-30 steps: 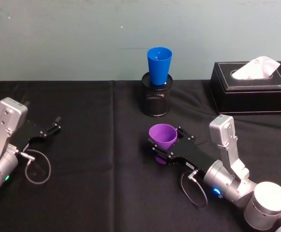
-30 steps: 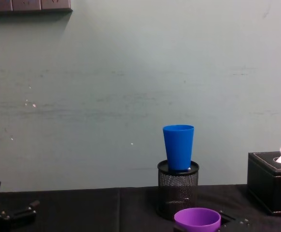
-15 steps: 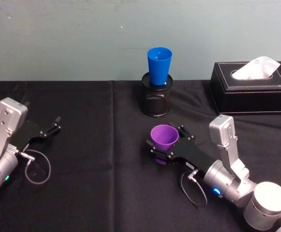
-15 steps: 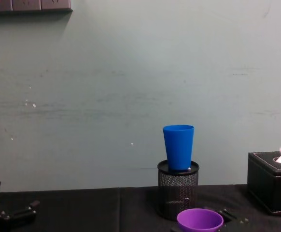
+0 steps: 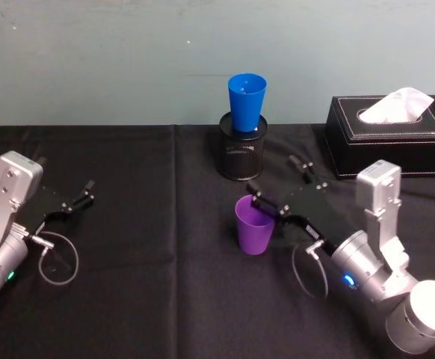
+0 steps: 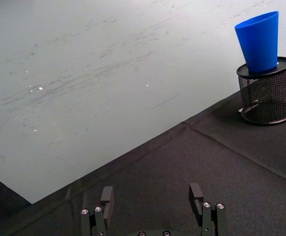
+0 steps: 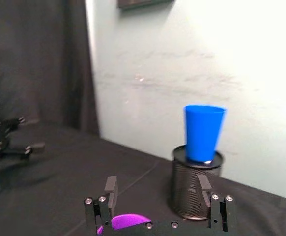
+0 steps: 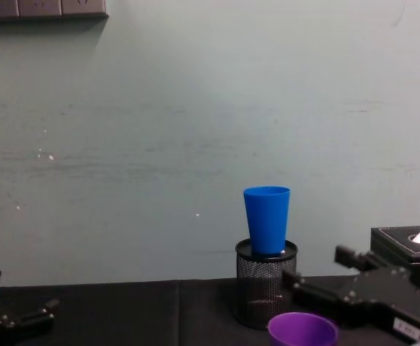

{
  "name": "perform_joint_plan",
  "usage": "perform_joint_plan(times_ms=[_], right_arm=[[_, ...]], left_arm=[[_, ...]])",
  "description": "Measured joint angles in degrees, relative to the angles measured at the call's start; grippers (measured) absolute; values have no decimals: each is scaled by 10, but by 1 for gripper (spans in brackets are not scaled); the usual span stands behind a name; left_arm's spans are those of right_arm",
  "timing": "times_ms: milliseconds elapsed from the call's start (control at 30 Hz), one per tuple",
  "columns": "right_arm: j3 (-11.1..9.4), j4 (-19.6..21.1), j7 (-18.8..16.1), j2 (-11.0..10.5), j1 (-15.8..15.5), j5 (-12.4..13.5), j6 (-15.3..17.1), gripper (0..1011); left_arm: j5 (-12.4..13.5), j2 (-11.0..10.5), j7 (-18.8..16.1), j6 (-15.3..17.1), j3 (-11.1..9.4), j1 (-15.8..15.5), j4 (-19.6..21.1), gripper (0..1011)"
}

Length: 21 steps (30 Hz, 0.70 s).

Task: Pick up one cup with a gripper and tap it against the other cup.

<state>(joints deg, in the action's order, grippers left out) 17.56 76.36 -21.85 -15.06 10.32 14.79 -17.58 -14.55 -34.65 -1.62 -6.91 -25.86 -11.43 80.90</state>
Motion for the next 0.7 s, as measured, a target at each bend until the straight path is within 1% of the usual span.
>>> perform_joint_plan(times_ms=[67,100,167,200,300,333,367,400,433,500,600,700], right_arm=[[-7,8,10,3,-5,-1,3,1004],[-14,16,23,5,-9,-5,8,1004],[-20,22,37,8,-13,-11,16,1004],[-28,30,60,12,-19,-22,30,1004],[-36,36,93,18,-24,-39,53,1004],[-41,39,119,23,-27,-54,73,1004],[-43,40,133,26,-28,-63,85,1004],[-47,40,156,31,-29,-78,106,1004],[-47,40,156,31,-29,-78,106,1004],[-51,33,190,40,-28,-103,135,1004],[-54,22,210,47,-25,-122,149,1004],[-55,16,217,50,-23,-130,153,1004]], left_arm=[[0,0,0,0,0,0,0,1000],[0,0,0,0,0,0,0,1000],[0,0,0,0,0,0,0,1000],[0,0,0,0,0,0,0,1000],[0,0,0,0,0,0,0,1000],[0,0,0,0,0,0,0,1000],[0,0,0,0,0,0,0,1000],[0,0,0,0,0,0,0,1000],[0,0,0,0,0,0,0,1000],[0,0,0,0,0,0,0,1000],[0,0,0,0,0,0,0,1000],[0,0,0,0,0,0,0,1000]])
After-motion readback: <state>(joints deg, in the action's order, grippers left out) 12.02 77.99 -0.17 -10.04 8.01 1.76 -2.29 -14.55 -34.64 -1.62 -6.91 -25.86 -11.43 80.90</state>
